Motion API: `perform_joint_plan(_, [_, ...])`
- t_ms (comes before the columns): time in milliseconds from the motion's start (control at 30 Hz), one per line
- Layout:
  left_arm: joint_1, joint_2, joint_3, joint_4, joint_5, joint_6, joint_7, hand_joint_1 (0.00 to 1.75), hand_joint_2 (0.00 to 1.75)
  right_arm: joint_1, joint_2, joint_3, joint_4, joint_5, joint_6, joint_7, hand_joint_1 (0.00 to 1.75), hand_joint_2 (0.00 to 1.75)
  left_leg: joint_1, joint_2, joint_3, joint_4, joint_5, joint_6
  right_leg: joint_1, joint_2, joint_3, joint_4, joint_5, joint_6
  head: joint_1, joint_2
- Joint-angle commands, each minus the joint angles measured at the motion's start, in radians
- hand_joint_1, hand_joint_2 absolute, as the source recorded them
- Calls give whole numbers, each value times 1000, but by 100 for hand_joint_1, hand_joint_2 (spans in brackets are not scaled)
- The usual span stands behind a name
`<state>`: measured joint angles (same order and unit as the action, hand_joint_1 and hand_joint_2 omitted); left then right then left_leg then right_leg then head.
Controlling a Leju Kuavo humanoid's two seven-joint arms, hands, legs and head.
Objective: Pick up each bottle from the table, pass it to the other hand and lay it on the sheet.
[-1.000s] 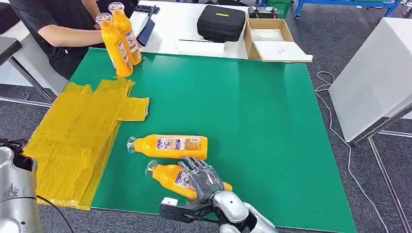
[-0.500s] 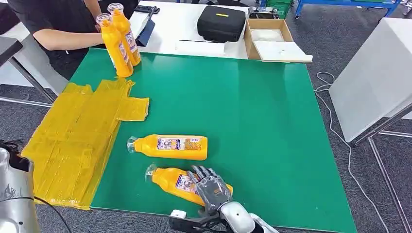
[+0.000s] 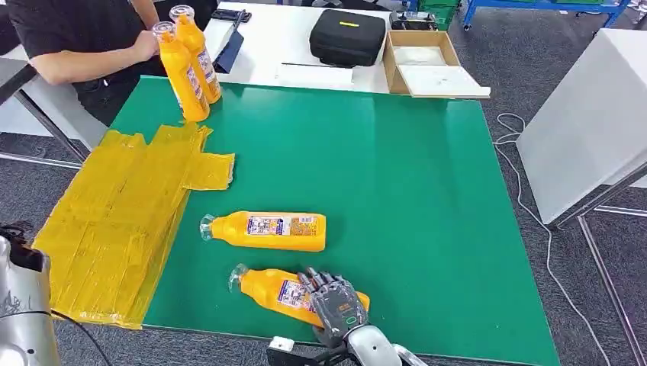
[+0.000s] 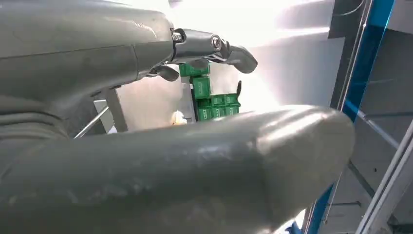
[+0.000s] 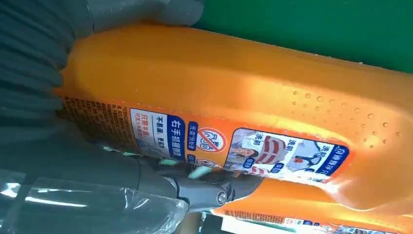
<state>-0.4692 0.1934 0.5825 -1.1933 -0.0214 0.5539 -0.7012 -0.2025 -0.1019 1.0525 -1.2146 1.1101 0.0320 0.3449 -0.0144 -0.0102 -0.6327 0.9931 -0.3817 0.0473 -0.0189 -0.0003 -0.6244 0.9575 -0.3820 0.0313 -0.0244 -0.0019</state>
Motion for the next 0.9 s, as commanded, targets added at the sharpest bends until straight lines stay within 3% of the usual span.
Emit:
perform_joint_plan(33, [-23,-19,35,32,2,-15,3,0,0,17,-13,-15,31,3,14,-1,171,175,0,-1,3,-1,-1,-2,0,-1,3,-1,-1,-1,0,0])
perform_joint_plan(67, [-23,-19,35,32,2,-15,3,0,0,17,-13,-15,31,3,14,-1,175,175,1,-1,8,0,-3,-6,1,-2,8,0,-4,-3,0,0])
perform_joint_plan(233, [-36,-25,28,45,-5,-23,3,0,0,15,-2,-40,9,11,13,-5,173,175,0,-1,2,-1,0,-2,0,-2,3,-1,-1,-1,0,0])
perform_joint_plan(333, [-32,-33,26,37,-9,-22,3,0,0,12,9,-78,-14,-6,6,-1,175,175,1,-2,8,0,-3,-6,1,-3,8,0,-4,-3,0,0])
perform_joint_plan(433, [-23,-37,28,28,-9,-25,3,0,0,-3,16,-118,-45,-18,4,6,175,175,0,-1,2,0,0,-2,0,-1,2,0,-1,-1,0,0])
perform_joint_plan(567, [-16,-39,37,20,-11,-48,3,0,0,-26,44,-215,-160,-37,17,15,175,175,0,0,5,2,-3,-6,1,-1,5,2,-3,-3,0,0])
perform_joint_plan(700, [-26,-67,17,23,-30,-67,3,0,0,-62,92,-305,-300,-67,59,0,175,175,0,1,-1,2,-1,-4,0,0,1,2,-1,-1,0,0])
perform_joint_plan(900, [-26,-67,17,23,-30,-67,3,0,0,-62,92,-305,-300,-67,59,0,175,175,0,-1,2,1,-1,-4,1,-3,3,1,-2,-2,0,0])
